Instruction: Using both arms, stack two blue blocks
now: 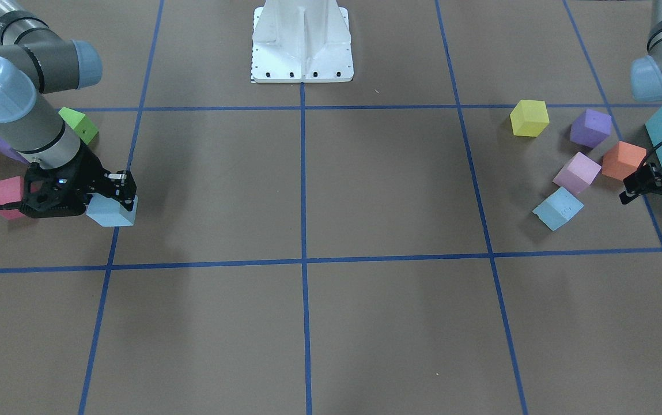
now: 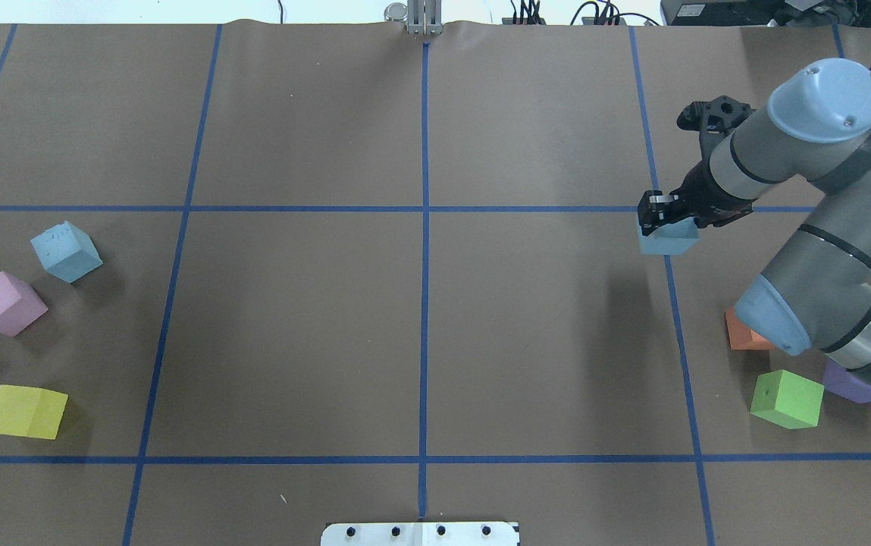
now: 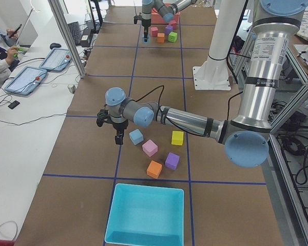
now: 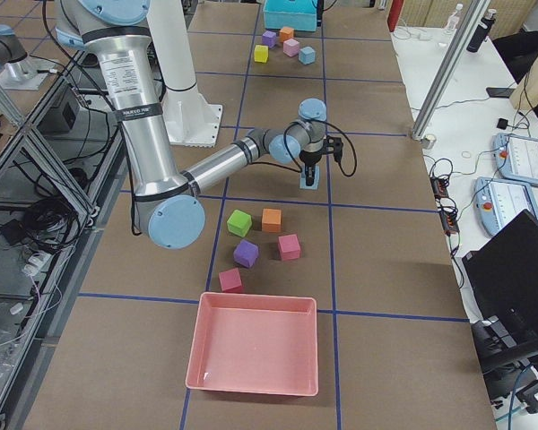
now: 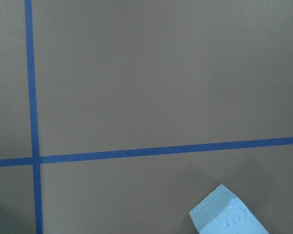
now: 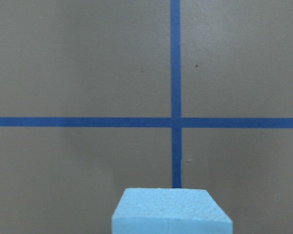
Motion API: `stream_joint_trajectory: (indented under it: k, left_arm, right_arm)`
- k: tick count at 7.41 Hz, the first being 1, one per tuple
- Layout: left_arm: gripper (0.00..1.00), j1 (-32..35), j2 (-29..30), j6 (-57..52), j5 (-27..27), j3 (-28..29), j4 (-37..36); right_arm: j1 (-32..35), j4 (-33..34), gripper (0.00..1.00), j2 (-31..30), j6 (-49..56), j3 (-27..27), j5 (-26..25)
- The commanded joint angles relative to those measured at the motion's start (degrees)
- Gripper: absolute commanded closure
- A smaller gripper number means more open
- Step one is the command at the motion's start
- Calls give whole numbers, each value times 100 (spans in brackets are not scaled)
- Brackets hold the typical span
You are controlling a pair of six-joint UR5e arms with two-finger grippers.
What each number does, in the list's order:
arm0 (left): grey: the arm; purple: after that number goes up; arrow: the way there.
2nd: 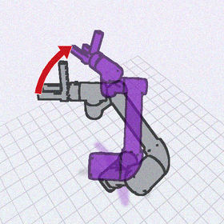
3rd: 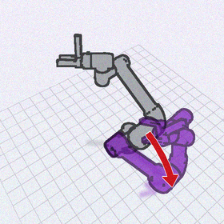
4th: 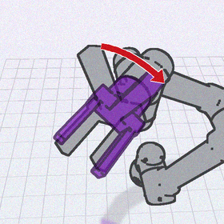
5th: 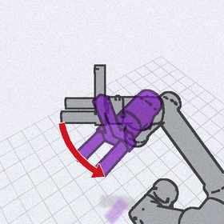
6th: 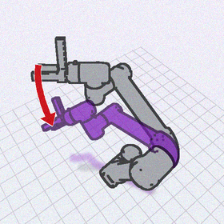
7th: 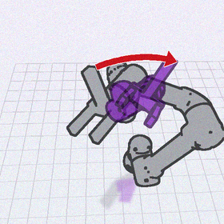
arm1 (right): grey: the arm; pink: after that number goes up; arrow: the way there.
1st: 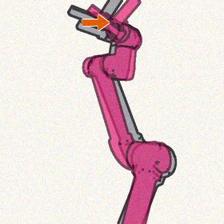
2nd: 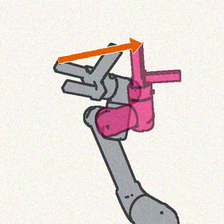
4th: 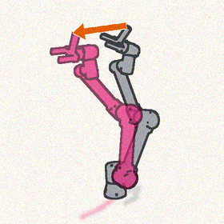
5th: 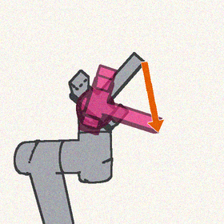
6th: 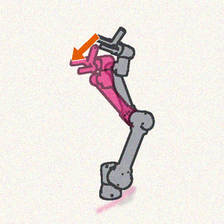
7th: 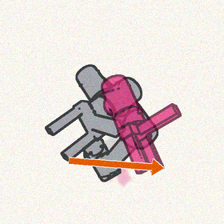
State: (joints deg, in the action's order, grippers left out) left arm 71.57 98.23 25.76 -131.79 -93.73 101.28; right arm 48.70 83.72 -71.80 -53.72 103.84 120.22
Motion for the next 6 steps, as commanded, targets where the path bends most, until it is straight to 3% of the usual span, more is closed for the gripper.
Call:
stream_joint_trajectory:
  k: [1, 6]
  left_arm:
    - [0, -204, 3, 795, 74, -5, 276]
    - [0, -723, 30, 3001, 329, 30, 743]
  right_arm:
    - [-402, 978, 42, 771, -286, 251, -287]
    - [-1352, 1357, 40, 2080, -1919, -222, -1131]
